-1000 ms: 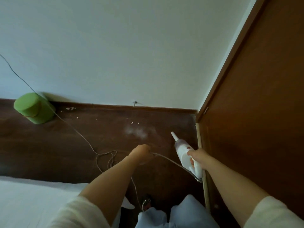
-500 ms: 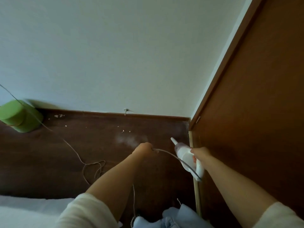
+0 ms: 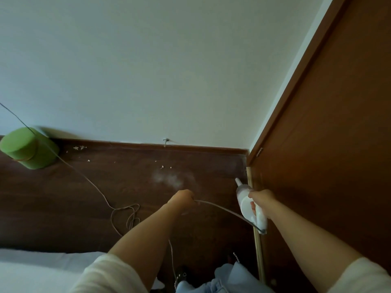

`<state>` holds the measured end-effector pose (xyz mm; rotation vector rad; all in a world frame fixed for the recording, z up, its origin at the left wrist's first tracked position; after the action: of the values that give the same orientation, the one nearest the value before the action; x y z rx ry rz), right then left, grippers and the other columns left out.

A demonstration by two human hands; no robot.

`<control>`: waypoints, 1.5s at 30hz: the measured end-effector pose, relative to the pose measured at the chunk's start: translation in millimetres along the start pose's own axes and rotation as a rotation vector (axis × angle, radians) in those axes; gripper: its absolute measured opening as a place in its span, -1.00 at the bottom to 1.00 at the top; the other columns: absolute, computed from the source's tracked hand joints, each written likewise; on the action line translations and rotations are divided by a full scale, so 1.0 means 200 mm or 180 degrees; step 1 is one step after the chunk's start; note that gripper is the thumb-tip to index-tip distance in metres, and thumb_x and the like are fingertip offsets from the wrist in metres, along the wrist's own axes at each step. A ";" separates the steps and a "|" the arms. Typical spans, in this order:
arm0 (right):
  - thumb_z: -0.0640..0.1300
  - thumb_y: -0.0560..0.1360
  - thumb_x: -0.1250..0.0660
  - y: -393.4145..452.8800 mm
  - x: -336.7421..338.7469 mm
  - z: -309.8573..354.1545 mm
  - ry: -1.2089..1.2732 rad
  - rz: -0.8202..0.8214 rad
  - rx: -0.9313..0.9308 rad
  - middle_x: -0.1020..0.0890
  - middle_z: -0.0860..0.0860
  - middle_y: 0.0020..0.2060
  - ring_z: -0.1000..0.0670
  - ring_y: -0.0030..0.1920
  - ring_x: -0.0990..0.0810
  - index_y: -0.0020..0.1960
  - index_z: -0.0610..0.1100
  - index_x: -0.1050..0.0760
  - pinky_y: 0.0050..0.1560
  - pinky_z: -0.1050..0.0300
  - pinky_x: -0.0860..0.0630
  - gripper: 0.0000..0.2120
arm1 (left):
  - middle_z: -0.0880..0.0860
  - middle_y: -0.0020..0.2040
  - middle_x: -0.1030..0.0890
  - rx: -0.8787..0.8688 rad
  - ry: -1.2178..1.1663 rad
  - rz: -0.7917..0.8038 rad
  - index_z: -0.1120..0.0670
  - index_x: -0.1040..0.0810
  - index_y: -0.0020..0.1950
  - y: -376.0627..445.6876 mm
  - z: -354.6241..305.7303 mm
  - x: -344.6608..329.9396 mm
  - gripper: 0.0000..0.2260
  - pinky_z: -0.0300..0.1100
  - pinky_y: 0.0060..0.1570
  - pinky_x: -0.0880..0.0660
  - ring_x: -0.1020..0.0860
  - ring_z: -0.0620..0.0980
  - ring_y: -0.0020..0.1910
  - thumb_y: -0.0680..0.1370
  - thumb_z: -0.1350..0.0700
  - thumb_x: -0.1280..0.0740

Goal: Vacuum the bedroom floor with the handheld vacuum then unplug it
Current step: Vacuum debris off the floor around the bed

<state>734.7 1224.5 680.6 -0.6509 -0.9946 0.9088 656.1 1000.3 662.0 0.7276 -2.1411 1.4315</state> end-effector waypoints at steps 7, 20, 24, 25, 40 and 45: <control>-0.23 0.56 -0.27 -0.11 -0.16 0.04 -0.0472 0.0218 0.0285 -0.51 -0.12 -0.25 0.02 -0.35 -0.47 0.29 -0.29 -0.45 -0.44 0.20 -0.39 -0.68 | 0.16 0.11 -0.60 -0.0067 -0.0059 0.0041 0.21 -0.55 0.09 -0.07 0.16 0.01 -0.72 -0.17 -0.14 -0.43 -0.54 0.06 -0.08 0.57 0.00 -0.28; -0.16 0.57 -0.25 -0.32 -0.37 0.10 -0.1578 0.0354 0.0559 -0.46 -0.09 -0.42 -0.01 -0.43 -0.44 0.09 -0.27 -0.49 -0.41 0.16 -0.41 -0.81 | 0.11 0.09 -0.59 -0.0110 -0.0147 -0.0115 0.19 -0.53 0.14 -0.17 0.36 0.05 -0.73 -0.23 -0.13 -0.43 -0.50 -0.03 -0.11 0.59 0.02 -0.24; -0.16 0.58 -0.26 -0.26 -0.40 0.07 -0.1293 0.0261 0.0595 -0.47 -0.08 -0.39 0.03 -0.46 -0.42 0.09 -0.25 -0.46 -0.52 0.24 -0.36 -0.83 | 0.09 -0.03 -0.56 -0.0040 -0.0262 -0.0148 0.20 -0.53 0.14 -0.21 0.41 0.04 -0.72 -0.23 -0.15 -0.43 -0.49 -0.03 -0.12 0.58 0.02 -0.26; -0.14 0.58 -0.27 -0.24 -0.41 0.06 -0.1300 0.0215 0.0585 -0.49 -0.08 -0.37 0.03 -0.45 -0.44 0.14 -0.26 -0.46 -0.51 0.24 -0.37 -0.78 | 0.09 -0.04 -0.55 -0.0029 -0.0271 -0.0147 0.21 -0.53 0.13 -0.21 0.41 0.03 -0.72 -0.22 -0.16 -0.43 -0.48 -0.03 -0.13 0.58 0.02 -0.27; -0.08 0.57 -0.26 0.16 -0.44 0.41 -0.1579 0.0524 0.0793 -0.54 -0.23 0.22 -0.22 0.21 -0.53 0.39 -0.29 -0.35 0.21 -0.02 -0.46 -0.54 | 0.17 0.12 -0.59 0.0614 -0.0607 -0.0293 0.21 -0.52 0.15 -0.06 0.27 0.16 -0.71 -0.09 0.07 -0.50 -0.56 0.12 0.11 0.60 0.03 -0.24; -0.10 0.58 -0.25 0.30 -0.38 0.66 -0.1810 0.0630 0.0920 -0.49 -0.24 0.29 -0.20 0.20 -0.52 0.44 -0.29 -0.28 0.21 -0.03 -0.46 -0.51 | 0.17 0.08 -0.60 0.0795 -0.0877 -0.0561 0.20 -0.54 0.12 0.05 0.13 0.23 -0.74 -0.12 -0.01 -0.49 -0.57 0.11 0.07 0.58 0.05 -0.24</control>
<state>575.4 1194.4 655.7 -0.2449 -1.2789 1.4289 613.4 971.4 674.3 1.2389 -2.0486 1.5951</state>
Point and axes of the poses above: each hand's wrist, its own y-axis towards the middle knuckle, its own x-axis out of the back of the hand, z = x × y, the point moved 3 cm from there along y, towards the middle knuckle
